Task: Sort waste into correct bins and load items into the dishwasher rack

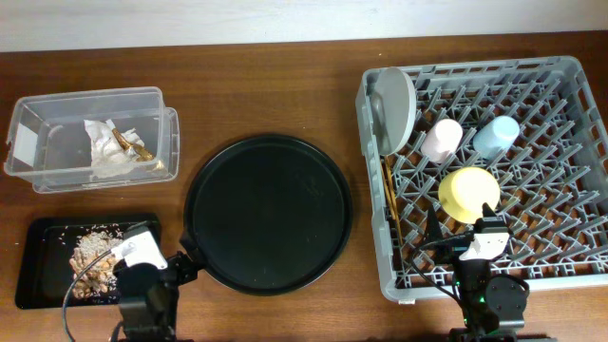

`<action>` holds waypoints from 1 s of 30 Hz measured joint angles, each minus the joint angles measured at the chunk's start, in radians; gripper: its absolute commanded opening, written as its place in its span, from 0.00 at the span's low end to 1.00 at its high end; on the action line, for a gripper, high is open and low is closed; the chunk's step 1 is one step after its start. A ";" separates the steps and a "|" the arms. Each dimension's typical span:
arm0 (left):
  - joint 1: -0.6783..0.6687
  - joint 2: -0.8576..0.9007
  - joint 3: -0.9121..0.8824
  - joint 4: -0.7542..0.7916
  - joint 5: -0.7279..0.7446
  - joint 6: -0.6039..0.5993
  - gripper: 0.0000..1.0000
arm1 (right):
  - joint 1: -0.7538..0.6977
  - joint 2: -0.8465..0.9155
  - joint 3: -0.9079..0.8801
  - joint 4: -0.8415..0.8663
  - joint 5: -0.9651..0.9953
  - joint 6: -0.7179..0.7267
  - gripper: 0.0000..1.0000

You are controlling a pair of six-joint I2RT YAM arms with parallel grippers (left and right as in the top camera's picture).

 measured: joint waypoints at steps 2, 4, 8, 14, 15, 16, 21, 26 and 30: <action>-0.010 -0.040 -0.029 0.052 0.016 0.004 0.99 | 0.000 0.000 0.000 0.000 0.000 0.000 0.98; -0.023 -0.075 -0.071 0.132 0.036 0.008 0.99 | 0.000 0.000 0.000 0.000 0.000 0.000 0.98; -0.052 -0.111 -0.167 0.327 0.073 0.011 0.99 | 0.000 0.000 0.000 0.000 0.000 0.000 0.98; -0.067 -0.159 -0.266 0.416 0.094 0.076 0.99 | 0.000 0.000 0.000 0.000 0.000 0.000 0.98; -0.067 -0.169 -0.266 0.415 0.095 0.091 0.99 | 0.000 0.000 0.000 0.000 0.000 0.000 0.98; -0.067 -0.187 -0.266 0.414 0.097 0.121 0.99 | 0.000 0.000 0.000 0.000 0.000 0.000 0.99; -0.067 -0.243 -0.266 0.414 0.105 0.248 0.99 | 0.000 0.000 0.000 0.000 0.000 0.000 0.98; -0.067 -0.275 -0.266 0.412 0.109 0.326 1.00 | 0.000 0.000 0.000 0.000 0.000 0.000 0.98; -0.067 -0.275 -0.266 0.412 0.108 0.352 0.99 | 0.000 0.000 0.000 0.000 0.000 0.000 0.98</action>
